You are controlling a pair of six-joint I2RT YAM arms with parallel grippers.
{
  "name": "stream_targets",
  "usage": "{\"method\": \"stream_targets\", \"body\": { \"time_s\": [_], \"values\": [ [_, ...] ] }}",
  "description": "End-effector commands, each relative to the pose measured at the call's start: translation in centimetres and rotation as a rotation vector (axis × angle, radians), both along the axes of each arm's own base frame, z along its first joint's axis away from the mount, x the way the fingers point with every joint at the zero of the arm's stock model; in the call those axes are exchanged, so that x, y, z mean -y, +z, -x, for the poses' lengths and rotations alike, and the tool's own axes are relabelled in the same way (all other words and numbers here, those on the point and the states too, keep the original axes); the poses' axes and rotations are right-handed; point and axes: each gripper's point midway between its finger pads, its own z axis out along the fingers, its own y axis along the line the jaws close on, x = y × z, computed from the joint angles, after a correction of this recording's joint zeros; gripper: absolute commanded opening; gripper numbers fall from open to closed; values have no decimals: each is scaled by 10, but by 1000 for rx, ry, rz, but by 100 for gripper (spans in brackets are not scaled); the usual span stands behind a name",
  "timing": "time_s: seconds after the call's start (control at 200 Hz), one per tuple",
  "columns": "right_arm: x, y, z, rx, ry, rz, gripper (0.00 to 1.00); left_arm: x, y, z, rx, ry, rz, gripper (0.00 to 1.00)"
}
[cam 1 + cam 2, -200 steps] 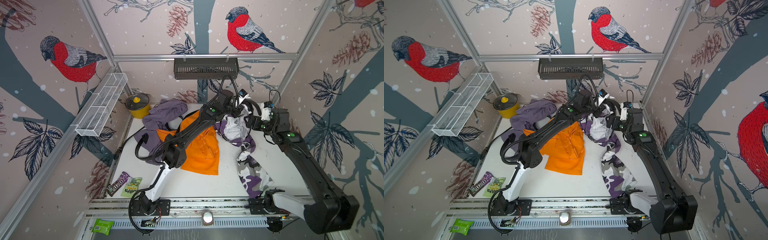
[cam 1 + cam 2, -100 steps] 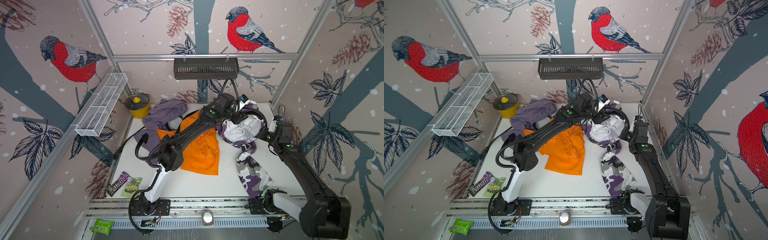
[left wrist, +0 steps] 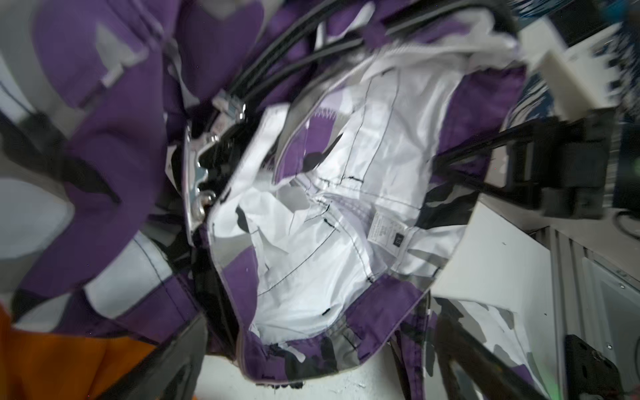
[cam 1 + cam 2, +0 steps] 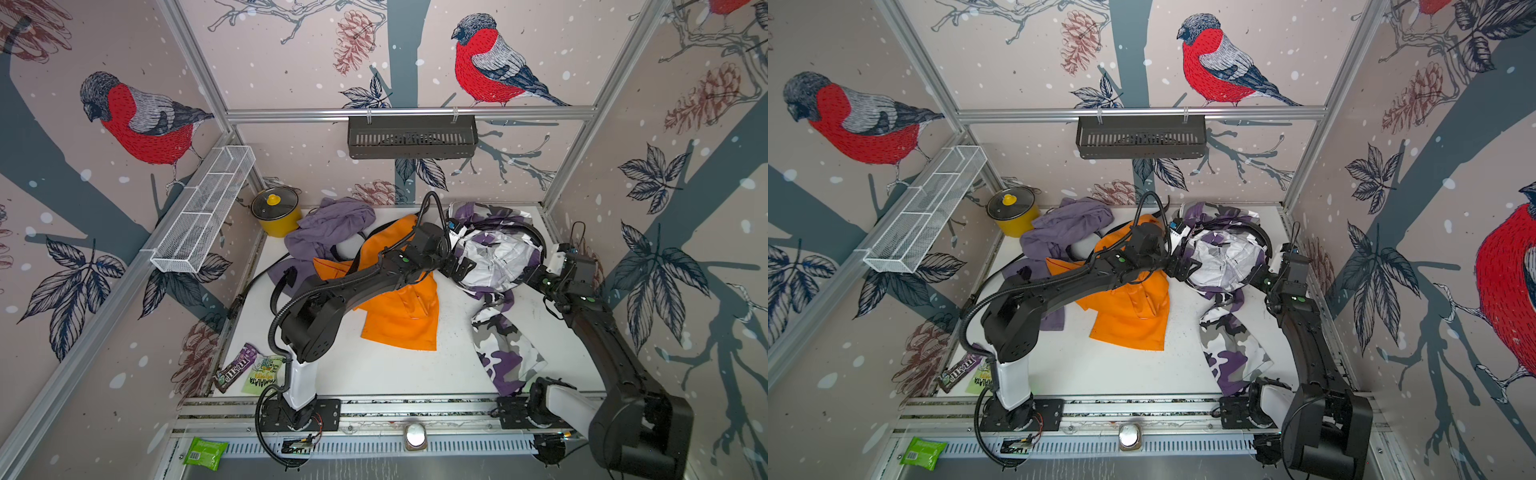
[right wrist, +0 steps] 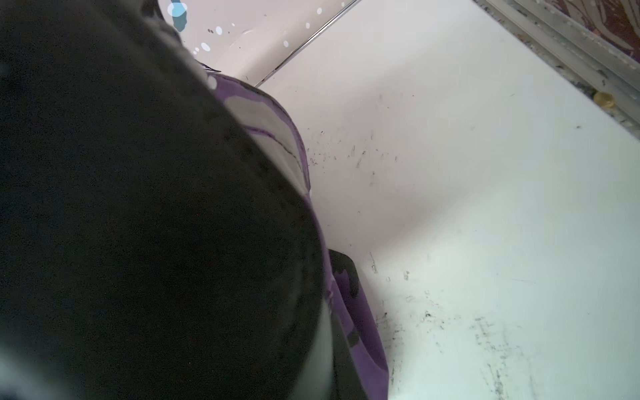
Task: Remove the belt from the trousers
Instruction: Adjust the trousers at the center of the board.
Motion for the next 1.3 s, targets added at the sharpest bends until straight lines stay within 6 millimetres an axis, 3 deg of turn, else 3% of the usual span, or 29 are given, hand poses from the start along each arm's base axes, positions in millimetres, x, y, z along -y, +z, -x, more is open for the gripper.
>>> {"method": "stream_targets", "body": {
  "time_s": [0.0,0.1,0.22,0.285,0.345,0.425,0.5,0.6,0.735,0.865,0.961,1.056,1.146,1.206,1.291],
  "values": [
    [-4,14,-3,53,15,-20,0,5,-11,-32,13,132,22,100],
    [-4,18,-3,58,18,-19,0,6,-39,-55,-54,211,-67,86],
    [-5,23,-5,71,27,-20,0,4,-54,-76,-83,273,-108,56],
    [-8,24,-7,78,37,-29,0,1,-53,-86,-78,299,-112,30],
    [-10,24,-8,82,42,-37,0,-3,-45,-96,-65,319,-106,0],
    [-13,25,-11,98,49,-50,0,-8,-27,-110,-32,336,-79,0],
    [-19,30,-16,138,70,-67,0,-15,7,-126,35,355,-43,0],
    [-37,45,-32,226,122,-80,0,-27,79,-146,201,383,32,0],
    [-75,65,-61,337,195,-98,0,-48,196,-155,515,436,133,0],
    [-102,75,-83,466,195,-167,0,-55,293,-145,711,435,212,0],
    [-114,81,-97,579,176,-180,0,-57,343,-125,823,398,288,0],
    [-128,91,-117,681,202,-194,0,-60,369,-107,881,379,321,0],
    [-138,98,-136,744,236,-203,0,-59,376,-91,877,331,331,0],
    [-144,95,-145,711,249,-221,0,-55,364,-83,864,302,303,0],
    [-152,77,-139,589,264,-182,0,-49,326,-73,817,268,222,0]
  ]
}}
